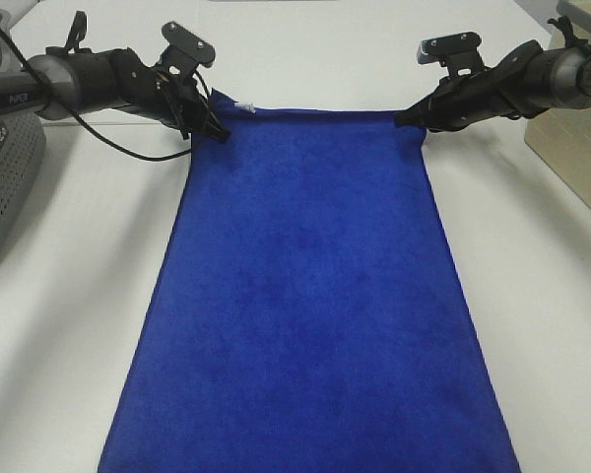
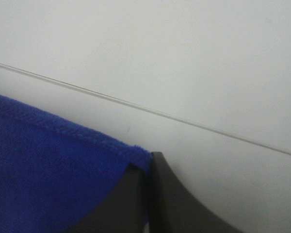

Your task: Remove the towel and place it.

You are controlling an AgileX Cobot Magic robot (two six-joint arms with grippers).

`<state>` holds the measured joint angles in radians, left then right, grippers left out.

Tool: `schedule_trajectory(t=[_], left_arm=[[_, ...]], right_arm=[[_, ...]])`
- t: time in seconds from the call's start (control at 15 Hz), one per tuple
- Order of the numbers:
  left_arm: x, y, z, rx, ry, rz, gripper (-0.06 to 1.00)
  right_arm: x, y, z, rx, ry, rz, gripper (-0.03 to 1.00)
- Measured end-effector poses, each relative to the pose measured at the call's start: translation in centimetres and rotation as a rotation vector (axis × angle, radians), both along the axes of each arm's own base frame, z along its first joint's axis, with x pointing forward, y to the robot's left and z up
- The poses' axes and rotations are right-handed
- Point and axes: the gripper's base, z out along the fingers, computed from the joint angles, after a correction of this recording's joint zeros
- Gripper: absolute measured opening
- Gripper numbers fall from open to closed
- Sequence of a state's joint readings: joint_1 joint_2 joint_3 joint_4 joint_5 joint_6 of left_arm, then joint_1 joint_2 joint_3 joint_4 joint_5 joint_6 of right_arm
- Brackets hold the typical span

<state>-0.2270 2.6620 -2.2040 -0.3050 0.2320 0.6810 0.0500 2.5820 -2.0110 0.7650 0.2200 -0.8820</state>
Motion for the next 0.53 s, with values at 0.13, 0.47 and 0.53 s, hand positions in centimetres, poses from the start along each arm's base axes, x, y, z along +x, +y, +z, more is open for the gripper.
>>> schedule_trajectory(t=[0.13,0.47,0.53], left_arm=[[0.0,0.0,0.1,-0.004,-0.008,0.004,0.0],[0.1,0.0,0.2,-0.017,-0.019,0.012,0.0],[0.1,0.1,0.2,-0.017,-0.019,0.013,0.0]], right_arm=[[0.4,0.3,0.0,0.033,0.002,0.007,0.02],[0.5,2.0,-0.6,0.049,-0.017,0.056,0.02],[0.5,2.2,-0.8,0.059,-0.023,0.06,0.02]])
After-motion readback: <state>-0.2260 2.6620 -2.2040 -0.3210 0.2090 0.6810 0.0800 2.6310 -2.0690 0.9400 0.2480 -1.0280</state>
